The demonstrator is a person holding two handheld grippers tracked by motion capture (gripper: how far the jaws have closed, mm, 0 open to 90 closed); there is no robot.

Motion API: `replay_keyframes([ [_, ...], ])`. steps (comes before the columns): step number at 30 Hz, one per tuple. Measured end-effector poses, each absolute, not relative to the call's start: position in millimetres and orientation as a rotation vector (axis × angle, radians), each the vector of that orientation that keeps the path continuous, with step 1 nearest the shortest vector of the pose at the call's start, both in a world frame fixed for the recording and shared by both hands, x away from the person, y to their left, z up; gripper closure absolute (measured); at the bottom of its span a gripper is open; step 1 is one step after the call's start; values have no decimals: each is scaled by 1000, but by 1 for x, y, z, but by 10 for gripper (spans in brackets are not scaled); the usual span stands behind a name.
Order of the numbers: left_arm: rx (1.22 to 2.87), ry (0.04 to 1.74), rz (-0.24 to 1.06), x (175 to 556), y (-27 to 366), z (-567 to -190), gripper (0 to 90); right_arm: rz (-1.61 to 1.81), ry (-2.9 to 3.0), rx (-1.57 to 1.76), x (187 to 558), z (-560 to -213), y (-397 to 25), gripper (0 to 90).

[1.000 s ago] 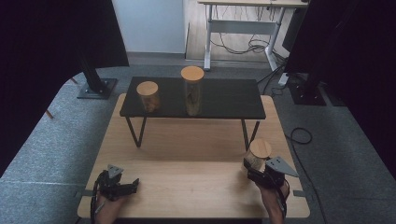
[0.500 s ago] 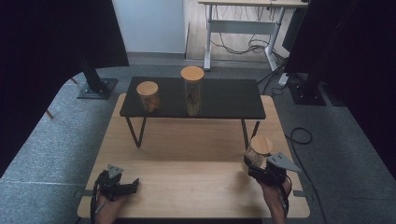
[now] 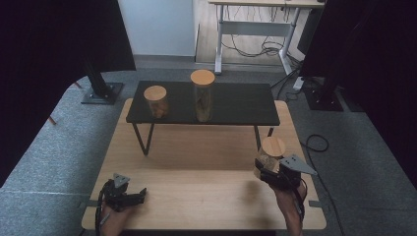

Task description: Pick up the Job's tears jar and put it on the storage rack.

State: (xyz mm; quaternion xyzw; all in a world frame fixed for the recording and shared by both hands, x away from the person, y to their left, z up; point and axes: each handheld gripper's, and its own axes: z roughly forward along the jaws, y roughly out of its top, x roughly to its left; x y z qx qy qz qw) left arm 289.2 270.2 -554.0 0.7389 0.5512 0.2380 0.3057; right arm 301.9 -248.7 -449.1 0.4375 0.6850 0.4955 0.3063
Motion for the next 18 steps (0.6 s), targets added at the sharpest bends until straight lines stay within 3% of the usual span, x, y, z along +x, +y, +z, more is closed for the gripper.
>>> replay_keyframes([
  [18,1958,1456,629,289,270,-554,19,1303,1831,1150,309,-430,-246,252],
])
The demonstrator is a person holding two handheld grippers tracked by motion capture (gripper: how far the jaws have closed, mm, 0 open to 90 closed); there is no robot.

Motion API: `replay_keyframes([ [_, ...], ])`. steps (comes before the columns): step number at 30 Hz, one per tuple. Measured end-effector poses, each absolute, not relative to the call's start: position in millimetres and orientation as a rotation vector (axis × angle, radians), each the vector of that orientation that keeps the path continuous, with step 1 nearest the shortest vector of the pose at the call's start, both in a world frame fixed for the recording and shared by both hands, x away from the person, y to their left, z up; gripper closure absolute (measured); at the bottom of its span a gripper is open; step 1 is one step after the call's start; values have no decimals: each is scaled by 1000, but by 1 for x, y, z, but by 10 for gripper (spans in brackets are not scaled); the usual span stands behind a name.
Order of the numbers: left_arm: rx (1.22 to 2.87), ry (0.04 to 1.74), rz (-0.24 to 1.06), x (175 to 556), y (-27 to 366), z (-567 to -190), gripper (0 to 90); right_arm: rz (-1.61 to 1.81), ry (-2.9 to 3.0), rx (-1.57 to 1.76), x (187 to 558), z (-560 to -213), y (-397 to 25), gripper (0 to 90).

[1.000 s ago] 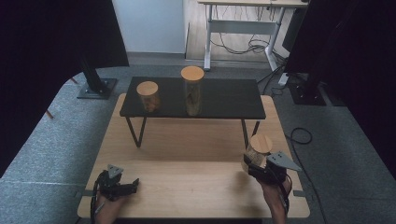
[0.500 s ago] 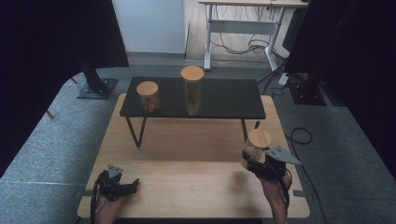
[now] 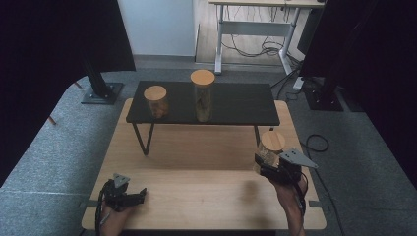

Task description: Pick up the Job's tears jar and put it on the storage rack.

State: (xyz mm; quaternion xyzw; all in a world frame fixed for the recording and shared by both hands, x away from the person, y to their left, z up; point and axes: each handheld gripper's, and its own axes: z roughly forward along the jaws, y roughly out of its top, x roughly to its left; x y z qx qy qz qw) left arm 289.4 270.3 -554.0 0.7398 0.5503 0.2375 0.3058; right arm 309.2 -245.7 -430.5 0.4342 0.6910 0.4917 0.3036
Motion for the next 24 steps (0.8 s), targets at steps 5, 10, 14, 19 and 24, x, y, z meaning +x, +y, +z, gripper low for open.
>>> replay_keyframes([
  [5,1962,1456,629,289,270,-554,19,1306,1837,1150,312,-424,-244,252],
  [10,1962,1455,630,289,271,-554,19,1302,1845,1148,314,-417,-243,252],
  [14,1962,1454,630,289,271,-554,19,1297,1851,1146,316,-411,-242,252],
  [19,1963,1454,630,289,271,-554,19,1298,1854,1144,319,-405,-241,252],
  [24,1963,1454,631,289,271,-554,19,1293,1858,1134,322,-400,-239,252],
])
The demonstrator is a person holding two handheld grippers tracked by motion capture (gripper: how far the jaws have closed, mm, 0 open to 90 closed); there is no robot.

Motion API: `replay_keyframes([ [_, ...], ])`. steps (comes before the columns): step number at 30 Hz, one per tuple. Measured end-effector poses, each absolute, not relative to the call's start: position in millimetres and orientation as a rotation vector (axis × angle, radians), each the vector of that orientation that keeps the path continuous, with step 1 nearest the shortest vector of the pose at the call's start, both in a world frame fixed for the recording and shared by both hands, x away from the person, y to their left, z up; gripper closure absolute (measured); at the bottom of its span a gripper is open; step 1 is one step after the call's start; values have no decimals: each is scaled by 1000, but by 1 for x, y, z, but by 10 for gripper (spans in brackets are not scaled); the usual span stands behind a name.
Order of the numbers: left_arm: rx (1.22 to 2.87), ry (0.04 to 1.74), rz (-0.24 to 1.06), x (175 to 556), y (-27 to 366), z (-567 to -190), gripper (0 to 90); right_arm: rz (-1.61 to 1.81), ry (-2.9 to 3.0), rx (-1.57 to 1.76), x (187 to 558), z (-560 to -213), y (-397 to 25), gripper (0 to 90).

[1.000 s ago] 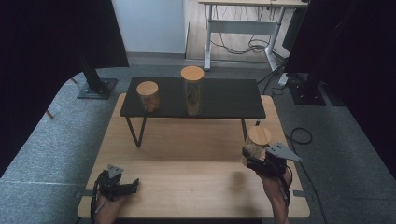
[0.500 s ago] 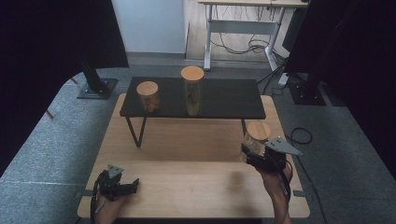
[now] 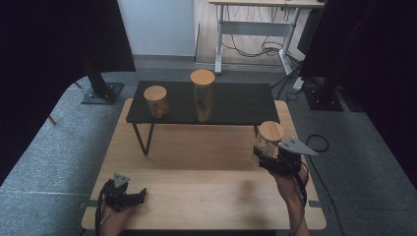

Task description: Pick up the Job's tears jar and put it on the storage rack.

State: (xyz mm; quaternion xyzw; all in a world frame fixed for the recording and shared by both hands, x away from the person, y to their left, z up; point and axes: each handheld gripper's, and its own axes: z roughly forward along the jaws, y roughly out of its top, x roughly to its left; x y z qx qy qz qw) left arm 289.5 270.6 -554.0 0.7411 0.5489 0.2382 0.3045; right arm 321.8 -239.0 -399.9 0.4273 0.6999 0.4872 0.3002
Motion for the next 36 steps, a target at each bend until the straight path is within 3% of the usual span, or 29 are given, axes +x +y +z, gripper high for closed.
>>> replay_keyframes([
  [36,1962,1450,631,290,271,-554,19,1338,1876,1117,340,-363,-229,252],
])
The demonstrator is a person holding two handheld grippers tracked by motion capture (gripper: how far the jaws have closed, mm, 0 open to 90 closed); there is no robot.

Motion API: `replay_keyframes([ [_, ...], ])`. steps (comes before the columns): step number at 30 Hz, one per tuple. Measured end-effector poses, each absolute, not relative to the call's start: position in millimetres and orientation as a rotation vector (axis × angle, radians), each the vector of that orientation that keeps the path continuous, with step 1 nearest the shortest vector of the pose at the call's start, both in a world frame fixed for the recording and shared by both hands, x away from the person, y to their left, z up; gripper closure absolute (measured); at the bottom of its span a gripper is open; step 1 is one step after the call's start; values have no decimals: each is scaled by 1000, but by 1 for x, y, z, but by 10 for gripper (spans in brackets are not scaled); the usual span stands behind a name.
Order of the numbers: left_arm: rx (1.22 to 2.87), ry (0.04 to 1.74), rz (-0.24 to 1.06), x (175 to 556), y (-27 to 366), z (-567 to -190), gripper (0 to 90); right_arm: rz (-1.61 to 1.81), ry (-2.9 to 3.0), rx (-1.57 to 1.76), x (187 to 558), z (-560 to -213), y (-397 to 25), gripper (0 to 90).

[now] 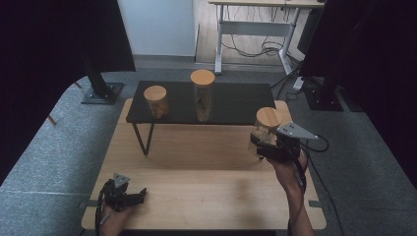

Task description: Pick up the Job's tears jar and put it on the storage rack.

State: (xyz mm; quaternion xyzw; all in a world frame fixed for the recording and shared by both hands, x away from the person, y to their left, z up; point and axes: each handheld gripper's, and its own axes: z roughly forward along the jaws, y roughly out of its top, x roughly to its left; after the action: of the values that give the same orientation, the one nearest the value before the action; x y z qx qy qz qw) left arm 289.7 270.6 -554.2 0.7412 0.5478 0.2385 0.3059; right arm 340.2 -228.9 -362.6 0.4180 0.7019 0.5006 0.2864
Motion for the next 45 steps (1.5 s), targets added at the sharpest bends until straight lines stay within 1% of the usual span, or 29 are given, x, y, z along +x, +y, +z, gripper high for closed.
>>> replay_keyframes([
  [21,1962,1449,630,290,271,-554,18,1341,1894,1110,354,-344,-221,252],
  [45,1962,1448,630,290,271,-554,19,1345,1898,1089,372,-313,-210,252],
])
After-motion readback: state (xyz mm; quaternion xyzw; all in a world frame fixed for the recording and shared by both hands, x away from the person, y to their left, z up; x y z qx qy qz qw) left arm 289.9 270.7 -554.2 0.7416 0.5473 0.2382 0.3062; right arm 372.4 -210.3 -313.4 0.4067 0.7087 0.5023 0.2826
